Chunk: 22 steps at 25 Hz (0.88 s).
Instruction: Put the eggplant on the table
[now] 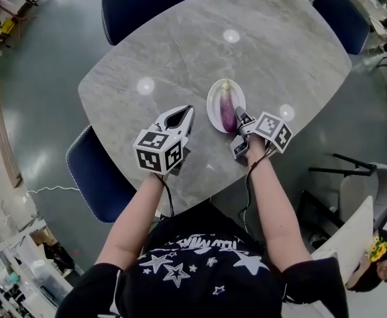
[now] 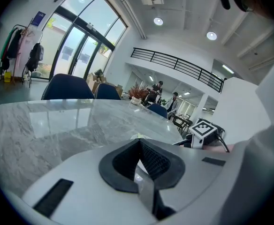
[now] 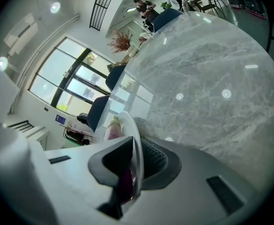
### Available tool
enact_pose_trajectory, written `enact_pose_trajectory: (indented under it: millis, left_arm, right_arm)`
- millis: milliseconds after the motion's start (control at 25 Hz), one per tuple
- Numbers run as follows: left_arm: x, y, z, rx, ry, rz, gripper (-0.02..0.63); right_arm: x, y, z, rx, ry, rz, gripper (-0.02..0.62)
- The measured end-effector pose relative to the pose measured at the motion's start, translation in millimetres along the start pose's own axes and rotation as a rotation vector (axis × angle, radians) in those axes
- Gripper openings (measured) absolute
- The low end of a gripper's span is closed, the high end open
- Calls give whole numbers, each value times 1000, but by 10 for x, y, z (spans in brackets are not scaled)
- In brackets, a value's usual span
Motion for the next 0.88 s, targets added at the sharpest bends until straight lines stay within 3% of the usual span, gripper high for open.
enact_pose_trajectory:
  millis: [640,720,880]
  left_arm:
    - [69,-168,36,15,-12,-31,6]
    - [72,-189,28,17,-13,-36,6]
    - [84,-226,9,17,-15,-46,6]
  right_arm:
    - [-32,-48,5,-44,-96,12,35]
    - [-26,-64,-5,-47,-94,6,92]
    - [-17,-115,-24,-61,-99,-11,92]
Point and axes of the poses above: the fingertips, and each gripper's own axes: y forward along the fingers, z to its left, x out of its top, the point moved 5 cm from there along -y, backward along the fingers, and after that the axes turned 5 degrees about -y, right-handed, at the moved point
